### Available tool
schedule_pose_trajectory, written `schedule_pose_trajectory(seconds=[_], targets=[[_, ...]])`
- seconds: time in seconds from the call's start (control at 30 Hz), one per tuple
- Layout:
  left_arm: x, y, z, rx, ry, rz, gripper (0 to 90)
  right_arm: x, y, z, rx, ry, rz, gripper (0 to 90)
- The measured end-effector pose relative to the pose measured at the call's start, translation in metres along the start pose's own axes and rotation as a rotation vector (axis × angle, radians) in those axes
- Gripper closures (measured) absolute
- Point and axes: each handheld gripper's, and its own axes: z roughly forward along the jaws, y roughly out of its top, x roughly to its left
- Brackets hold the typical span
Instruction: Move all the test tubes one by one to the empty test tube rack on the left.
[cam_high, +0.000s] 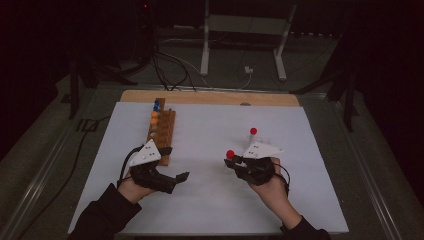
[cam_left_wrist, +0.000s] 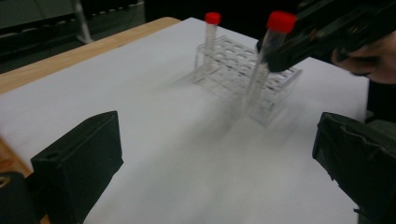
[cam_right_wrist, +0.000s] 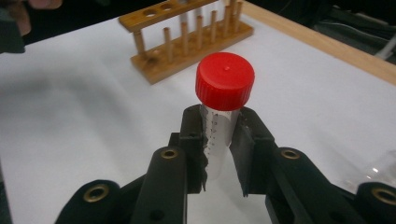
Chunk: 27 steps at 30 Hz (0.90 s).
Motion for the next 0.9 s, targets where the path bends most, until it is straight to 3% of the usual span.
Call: schedule_pose_trajectory(seconds=[0.23,0.6,0.77,0.9], targets=[[-0.008,0.009,0.007,-0.012,-0.044,0.017,2.5,0.013,-0.001,0.010,0.031,0.058,-0.024,75.2],[-0.028,0.023,0.020,-0.032,-0.136,0.091,7.8,0.025,-0.002,0.017,0.052,0.115,-0.041,75.2],[-0.035,0.024,0.029,-0.033,-0.174,0.120,18.6,0.030,-0.001,0.017,0.050,0.130,-0.048,75.2],[-0.036,0.026,0.037,-0.038,-0.179,0.122,30.3,0.031,-0.001,0.018,0.052,0.141,-0.052,75.2]])
